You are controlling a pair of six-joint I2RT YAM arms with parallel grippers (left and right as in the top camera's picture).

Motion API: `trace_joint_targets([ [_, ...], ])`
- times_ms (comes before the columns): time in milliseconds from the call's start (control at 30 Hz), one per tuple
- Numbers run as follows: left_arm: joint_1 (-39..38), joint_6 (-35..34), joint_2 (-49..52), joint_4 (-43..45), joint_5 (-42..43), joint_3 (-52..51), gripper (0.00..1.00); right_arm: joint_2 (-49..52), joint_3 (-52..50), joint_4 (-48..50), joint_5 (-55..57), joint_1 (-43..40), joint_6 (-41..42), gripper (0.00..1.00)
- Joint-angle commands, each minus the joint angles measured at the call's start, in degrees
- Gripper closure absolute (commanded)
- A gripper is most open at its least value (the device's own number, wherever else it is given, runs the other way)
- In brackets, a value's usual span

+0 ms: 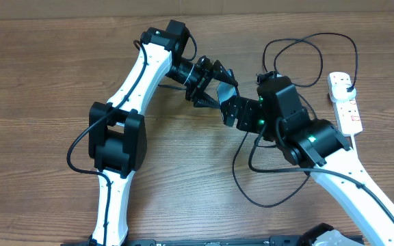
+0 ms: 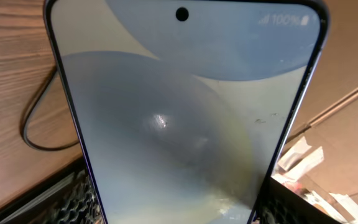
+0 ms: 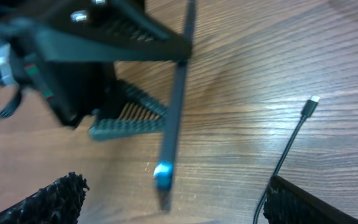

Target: Plug charger to phone and switch on socket

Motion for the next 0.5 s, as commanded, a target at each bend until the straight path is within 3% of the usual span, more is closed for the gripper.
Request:
trace_joint_targets([
  [0, -0.04, -1.95, -0.22, 0.17, 4.5, 1.53, 0.28, 1.16, 0.66, 0.92, 3.74, 0.17, 3.43, 0.08],
  [467, -0.02, -6.91, -0.22, 3.96, 4.5, 1.53, 0.28, 3.74, 0.66, 2.82, 12.68, 3.26, 6.56, 0.38],
])
